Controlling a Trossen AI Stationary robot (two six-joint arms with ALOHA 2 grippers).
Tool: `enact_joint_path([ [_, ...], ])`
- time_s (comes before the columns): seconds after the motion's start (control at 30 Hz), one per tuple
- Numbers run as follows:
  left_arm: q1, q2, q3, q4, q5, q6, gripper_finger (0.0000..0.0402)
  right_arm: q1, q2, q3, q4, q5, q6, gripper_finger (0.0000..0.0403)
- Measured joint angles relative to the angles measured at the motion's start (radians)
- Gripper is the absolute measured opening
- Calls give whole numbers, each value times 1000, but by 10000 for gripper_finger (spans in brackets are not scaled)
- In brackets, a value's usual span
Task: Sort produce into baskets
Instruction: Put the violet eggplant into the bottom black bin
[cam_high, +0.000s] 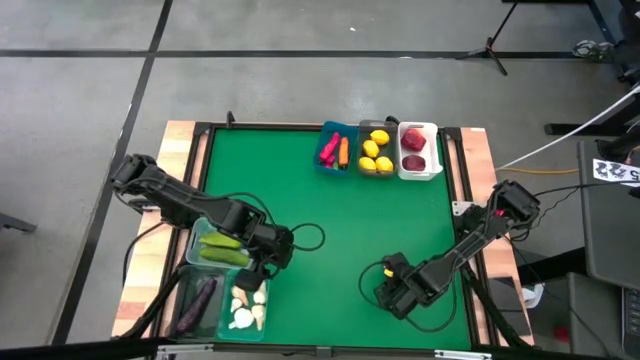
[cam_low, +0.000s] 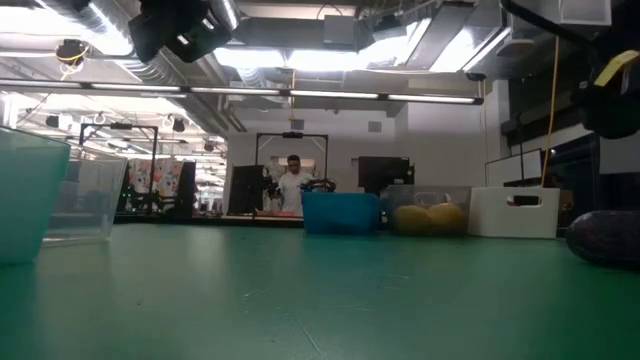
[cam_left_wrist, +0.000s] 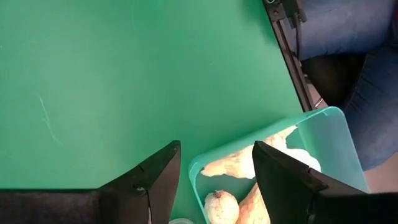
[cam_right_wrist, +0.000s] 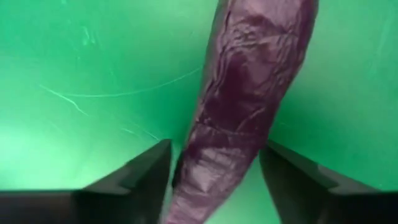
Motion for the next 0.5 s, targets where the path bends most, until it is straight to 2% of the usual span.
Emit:
enact_joint_path([
  [0.23,-37,-77,0,-8,0,-52,196,1,2,0,-15,27,-5,116],
  [0.5,-128,-255,0,-31,-25,-175,196,-26,2,7,-5,65,-55,109],
])
